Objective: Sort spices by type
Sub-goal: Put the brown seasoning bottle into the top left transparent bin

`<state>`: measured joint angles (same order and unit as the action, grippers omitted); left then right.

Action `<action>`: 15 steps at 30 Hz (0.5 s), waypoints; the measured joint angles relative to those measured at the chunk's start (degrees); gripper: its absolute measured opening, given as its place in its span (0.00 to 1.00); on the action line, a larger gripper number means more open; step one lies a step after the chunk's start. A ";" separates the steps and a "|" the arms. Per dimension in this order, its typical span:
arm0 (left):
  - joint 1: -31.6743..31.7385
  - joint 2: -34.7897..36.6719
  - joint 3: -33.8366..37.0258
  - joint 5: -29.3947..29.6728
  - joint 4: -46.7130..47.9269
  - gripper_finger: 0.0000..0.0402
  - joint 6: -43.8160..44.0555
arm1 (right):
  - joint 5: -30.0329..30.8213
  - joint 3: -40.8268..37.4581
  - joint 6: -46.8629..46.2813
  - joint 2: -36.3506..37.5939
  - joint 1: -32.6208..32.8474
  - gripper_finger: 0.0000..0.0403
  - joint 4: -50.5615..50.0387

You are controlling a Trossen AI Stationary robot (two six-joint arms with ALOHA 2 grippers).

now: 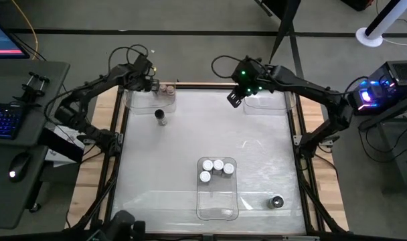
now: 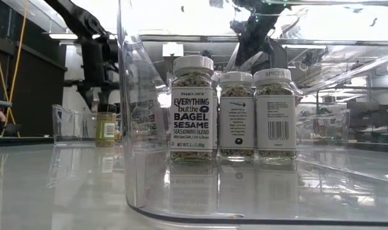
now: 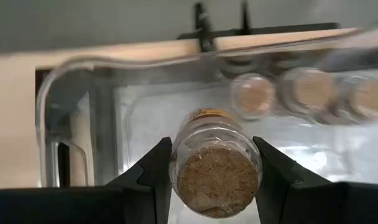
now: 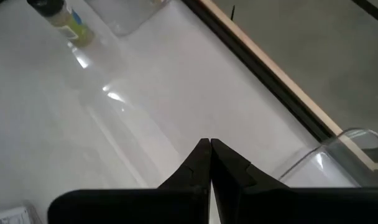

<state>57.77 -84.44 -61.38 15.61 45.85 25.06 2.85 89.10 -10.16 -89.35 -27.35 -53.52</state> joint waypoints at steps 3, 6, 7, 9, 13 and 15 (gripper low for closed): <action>0.61 -3.44 0.30 0.73 -0.74 0.33 3.73 | -0.07 0.00 0.14 -0.67 0.00 0.00 1.38; 0.91 -7.48 0.38 0.32 -0.94 0.33 5.17 | -0.11 0.00 -0.39 -0.66 0.00 0.00 5.22; 0.91 -8.74 0.39 0.32 -1.20 0.33 5.34 | -0.29 0.00 -0.68 -0.61 0.00 0.00 6.58; 1.17 -10.92 0.39 0.00 -2.18 0.33 5.35 | -1.03 0.00 -1.64 -0.49 0.00 0.00 8.67; 1.46 -13.12 0.39 -0.12 -3.25 0.33 5.15 | -3.30 0.02 -2.46 -0.43 0.00 0.00 10.49; 1.58 -13.34 0.39 -0.10 -4.21 0.33 4.85 | -3.33 0.02 -2.70 -0.43 0.01 0.00 10.47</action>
<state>59.34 -97.78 -60.99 15.51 41.64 29.91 -0.48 89.12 -12.86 -89.78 -27.34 -43.05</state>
